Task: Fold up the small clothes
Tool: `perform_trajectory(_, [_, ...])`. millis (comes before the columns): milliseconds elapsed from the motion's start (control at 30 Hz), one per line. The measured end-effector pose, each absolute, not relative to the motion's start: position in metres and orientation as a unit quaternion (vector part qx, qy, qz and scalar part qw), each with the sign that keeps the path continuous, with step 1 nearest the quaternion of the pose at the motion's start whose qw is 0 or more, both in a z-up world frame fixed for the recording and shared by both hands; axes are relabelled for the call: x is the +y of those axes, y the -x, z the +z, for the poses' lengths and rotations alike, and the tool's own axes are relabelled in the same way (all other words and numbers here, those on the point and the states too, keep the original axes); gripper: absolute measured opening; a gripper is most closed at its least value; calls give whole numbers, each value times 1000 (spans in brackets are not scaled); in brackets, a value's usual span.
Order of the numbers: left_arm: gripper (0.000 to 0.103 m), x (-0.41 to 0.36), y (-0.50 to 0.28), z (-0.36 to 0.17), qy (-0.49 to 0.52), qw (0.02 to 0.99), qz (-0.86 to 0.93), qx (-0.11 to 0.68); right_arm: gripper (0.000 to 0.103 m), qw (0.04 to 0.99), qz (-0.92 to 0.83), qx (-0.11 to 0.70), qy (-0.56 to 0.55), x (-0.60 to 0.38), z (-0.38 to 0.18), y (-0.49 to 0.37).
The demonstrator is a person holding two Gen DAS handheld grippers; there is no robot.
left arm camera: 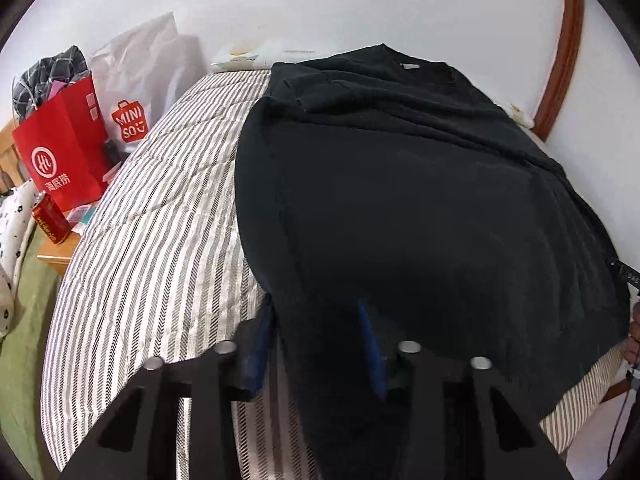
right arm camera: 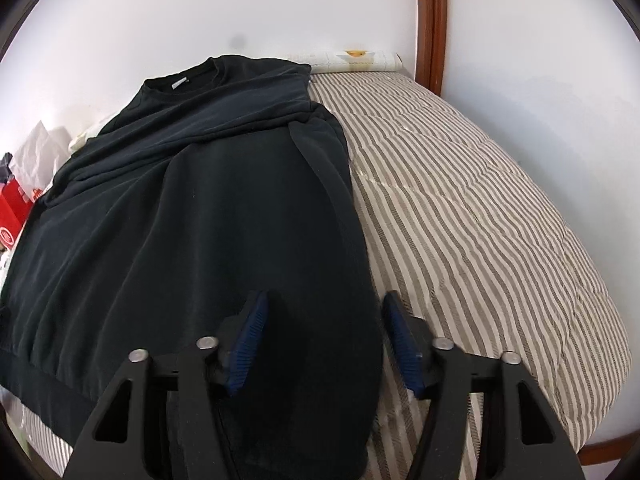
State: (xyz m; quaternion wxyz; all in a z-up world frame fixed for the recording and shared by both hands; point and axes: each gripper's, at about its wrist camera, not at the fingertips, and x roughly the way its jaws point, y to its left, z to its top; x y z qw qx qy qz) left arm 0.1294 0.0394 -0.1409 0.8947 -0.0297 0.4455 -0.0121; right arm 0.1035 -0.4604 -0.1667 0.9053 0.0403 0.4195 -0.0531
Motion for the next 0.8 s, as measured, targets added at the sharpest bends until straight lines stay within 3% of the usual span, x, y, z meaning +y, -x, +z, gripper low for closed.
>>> perform_trajectory(67, [11,40,-131,-141,43,894,-13,446,20,906,-35,420,-39,-453,-164,-107])
perform_trajectory(200, [7,43,-124,-138,56,898,-9,436,10,913,-30,405,-35,-447,-161,-103])
perform_trajectory(800, [7,52,-98,-84,82,917,-25,390,6,934,0,350,-76,-465,-102,-81])
